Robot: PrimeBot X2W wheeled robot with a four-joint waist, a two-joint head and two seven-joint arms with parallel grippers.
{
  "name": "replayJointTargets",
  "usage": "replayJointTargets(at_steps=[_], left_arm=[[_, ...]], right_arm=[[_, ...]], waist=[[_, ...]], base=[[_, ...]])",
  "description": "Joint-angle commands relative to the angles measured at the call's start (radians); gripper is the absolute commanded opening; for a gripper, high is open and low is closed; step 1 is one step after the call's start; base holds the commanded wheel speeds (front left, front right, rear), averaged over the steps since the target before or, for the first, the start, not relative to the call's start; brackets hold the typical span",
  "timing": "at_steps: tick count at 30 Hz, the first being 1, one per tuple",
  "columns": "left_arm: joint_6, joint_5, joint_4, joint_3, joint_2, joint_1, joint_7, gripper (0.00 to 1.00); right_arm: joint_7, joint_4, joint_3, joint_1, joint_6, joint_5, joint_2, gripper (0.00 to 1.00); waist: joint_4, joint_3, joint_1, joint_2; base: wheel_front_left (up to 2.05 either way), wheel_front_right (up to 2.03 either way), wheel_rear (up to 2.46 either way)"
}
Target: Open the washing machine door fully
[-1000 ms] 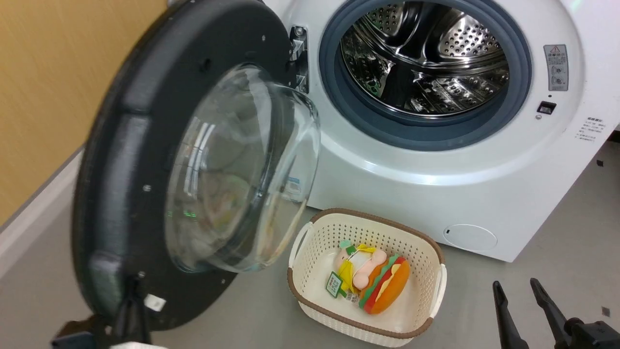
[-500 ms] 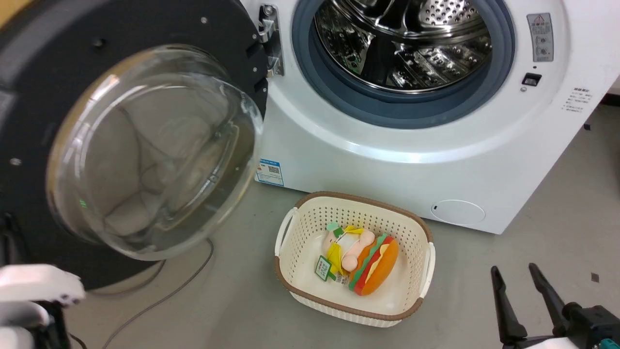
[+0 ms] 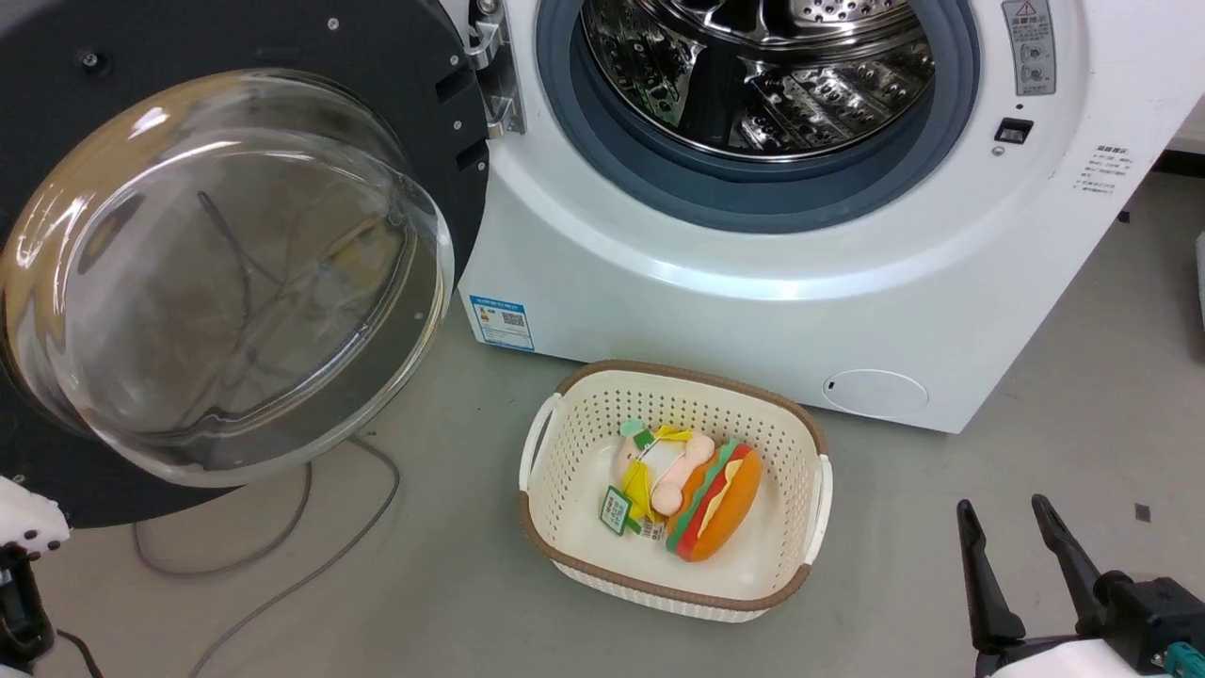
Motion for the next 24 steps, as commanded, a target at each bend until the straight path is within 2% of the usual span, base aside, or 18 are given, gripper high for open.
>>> replayJointTargets(at_steps=[1, 7, 13, 17, 18, 19, 20, 21, 24], left_arm=[[-0.011, 0.008, 0.023, 0.002, -0.001, -0.016, -0.01, 0.0], [-0.019, 0.021, 0.01, 0.025, -0.022, 0.029, -0.015, 0.0], [-0.001, 0.073, -0.174, 0.058, -0.092, 0.195, -0.016, 0.0], [0.004, 0.088, -0.309, 0.036, -0.159, 0.338, -0.016, 0.0], [0.01, 0.094, -0.342, 0.028, -0.172, 0.369, -0.015, 0.26], [0.016, 0.1, -0.373, 0.019, -0.185, 0.398, -0.01, 0.42], [0.019, 0.106, -0.404, 0.006, -0.197, 0.425, -0.005, 0.85], [0.025, 0.113, -0.435, -0.005, -0.209, 0.448, -0.003, 1.0], [0.035, 0.149, -0.505, -0.053, -0.231, 0.507, 0.006, 1.0]], right_arm=[[-0.001, 0.001, -0.001, -0.01, 0.005, 0.004, 0.001, 1.0], [-0.007, 0.016, 0.001, 0.005, 0.005, 0.013, 0.001, 1.0], [-0.016, 0.033, -0.001, 0.03, 0.005, 0.023, 0.001, 1.0], [-0.02, 0.038, -0.004, 0.049, 0.005, 0.029, 0.001, 1.0], [-0.02, 0.038, -0.004, 0.05, 0.005, 0.029, 0.001, 1.0], [-0.02, 0.038, -0.002, 0.051, 0.005, 0.028, 0.001, 1.0], [-0.02, 0.037, -0.002, 0.052, 0.005, 0.028, 0.001, 1.0], [-0.02, 0.036, -0.002, 0.053, 0.005, 0.029, 0.001, 1.0], [-0.02, 0.033, -0.001, 0.056, 0.005, 0.028, 0.001, 1.0]], waist=[[0.0, -0.007, -0.0001, 0.0], [-0.001, -0.039, -0.0001, 0.0], [0.006, -0.091, -0.0001, 0.0], [0.016, -0.113, -0.0001, 0.0], [0.018, -0.117, -0.0001, 0.0], [0.02, -0.12, -0.0001, 0.0], [0.022, -0.123, -0.0001, 0.0], [0.024, -0.126, -0.0001, 0.0], [0.028, -0.132, -0.0001, 0.0]], base=[[0.0, 0.0, 0.0], [0.0, 0.0, 0.0], [0.0, 0.0, 0.0], [0.0, 0.0, 0.0], [0.0, 0.0, 0.0], [0.0, 0.0, 0.0], [0.0, 0.0, 0.0], [0.0, 0.0, 0.0], [0.0, 0.0, 0.0]])
